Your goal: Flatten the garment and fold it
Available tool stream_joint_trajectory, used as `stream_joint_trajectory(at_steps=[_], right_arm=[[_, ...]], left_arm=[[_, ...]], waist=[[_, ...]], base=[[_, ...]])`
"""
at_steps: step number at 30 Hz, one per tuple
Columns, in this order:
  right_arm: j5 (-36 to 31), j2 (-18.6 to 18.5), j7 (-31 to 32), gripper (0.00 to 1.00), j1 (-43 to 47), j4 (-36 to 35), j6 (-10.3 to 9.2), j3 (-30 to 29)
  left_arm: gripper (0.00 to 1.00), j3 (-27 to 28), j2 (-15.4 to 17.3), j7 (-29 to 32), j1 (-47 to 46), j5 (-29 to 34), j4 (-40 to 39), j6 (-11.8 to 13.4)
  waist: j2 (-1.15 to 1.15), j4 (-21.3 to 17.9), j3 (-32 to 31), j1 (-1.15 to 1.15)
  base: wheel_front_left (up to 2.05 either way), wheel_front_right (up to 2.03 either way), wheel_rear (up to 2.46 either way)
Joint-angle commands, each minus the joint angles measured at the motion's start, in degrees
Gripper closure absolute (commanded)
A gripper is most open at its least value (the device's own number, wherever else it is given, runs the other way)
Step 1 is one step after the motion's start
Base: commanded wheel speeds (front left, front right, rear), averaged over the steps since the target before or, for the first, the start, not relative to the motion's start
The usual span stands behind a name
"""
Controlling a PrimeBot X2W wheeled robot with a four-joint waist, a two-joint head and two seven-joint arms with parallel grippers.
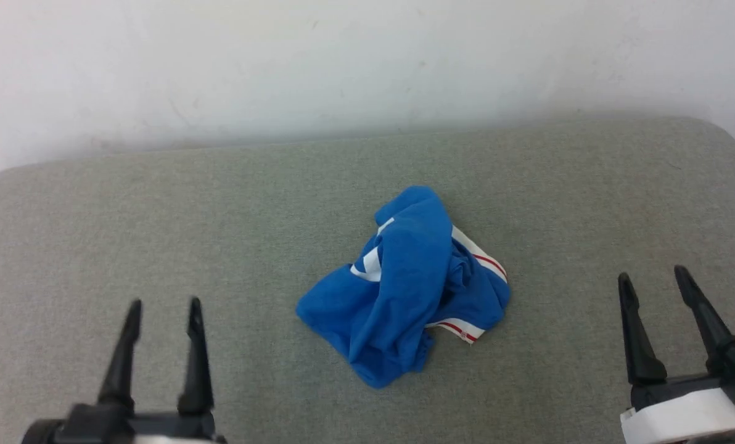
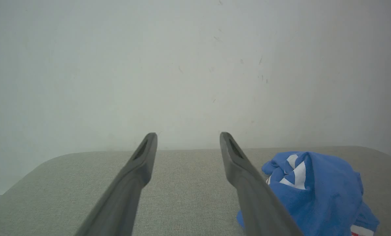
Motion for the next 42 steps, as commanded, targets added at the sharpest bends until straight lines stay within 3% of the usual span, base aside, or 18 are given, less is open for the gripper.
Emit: stream_joint_trajectory(at_steps=[1, 10, 16, 20, 29, 37, 39, 40, 42], right_arm=[[0.15, 0.16, 0.02, 0.0, 0.6, 0.07, -0.05, -0.02], [3.09, 0.16, 3.52, 0.0, -2.95, 0.28, -0.05, -2.29], [1.68, 0.16, 14.4, 0.0, -12.78, 0.29, -0.05, -0.89], [2.42, -0.87, 23.65, 0.0, -19.84, 4.03, -0.05, -0.47], [5.07, -9.17, 33.72, 0.0, -26.51, 14.58, -0.05, 6.04], [10.29, -12.74, 38.56, 0.0, -26.63, 21.07, -0.05, 11.55], [10.58, -12.84, 39.21, 0.77, -26.91, 22.21, -0.05, 11.8], [10.48, -12.57, 38.98, 1.0, -27.19, 22.52, -0.05, 11.5], [10.11, -12.0, 38.6, 1.0, -27.64, 22.91, -0.05, 11.47]], left_arm=[[0.0, -0.42, 0.42, -0.56, 0.35, 1.33, -0.55, 0.27], [0.0, -2.74, -1.76, -1.85, -1.36, 3.25, -0.47, -0.12], [0.0, -2.27, -2.95, -2.07, -4.2, 2.16, 0.11, -0.87], [0.0, -3.02, -4.35, -2.17, -5.47, 1.85, 1.18, -1.66], [0.0, -4.31, -8.22, -2.23, -9.64, 2.8, 3.11, -4.16], [0.0, -4.08, -10.84, -2.24, -11.57, 3.96, 4.7, -6.3], [0.0, -3.78, -11.26, -2.24, -11.67, 4.16, 5.05, -6.7], [0.0, -3.59, -11.44, -2.24, -11.68, 4.26, 5.24, -6.86], [0.0, -3.05, -11.7, -2.24, -11.54, 4.42, 5.67, -7.09]], waist=[[-0.01, 0.45, -0.01, 0.01], [-0.01, 3.1, 1.97, 0.01], [-0.01, 4.98, 6.79, 0.01], [-0.01, 6.6, 10.18, 0.01], [-0.01, 11.23, 15.98, 0.01], [-0.01, 13.73, 18.29, 0.01], [-0.01, 13.83, 18.35, 0.01], [-0.01, 13.77, 18.25, 0.01], [-0.01, 13.29, 17.6, 0.01]], base=[[0.0, 0.0, 0.0], [0.0, 0.0, 0.0], [0.0, 0.0, 0.0], [0.0, 0.0, 0.0], [0.0, 0.0, 0.0], [0.0, 0.0, 0.0], [0.0, 0.0, 0.0], [0.0, 0.0, 0.0], [0.0, 0.0, 0.0]])
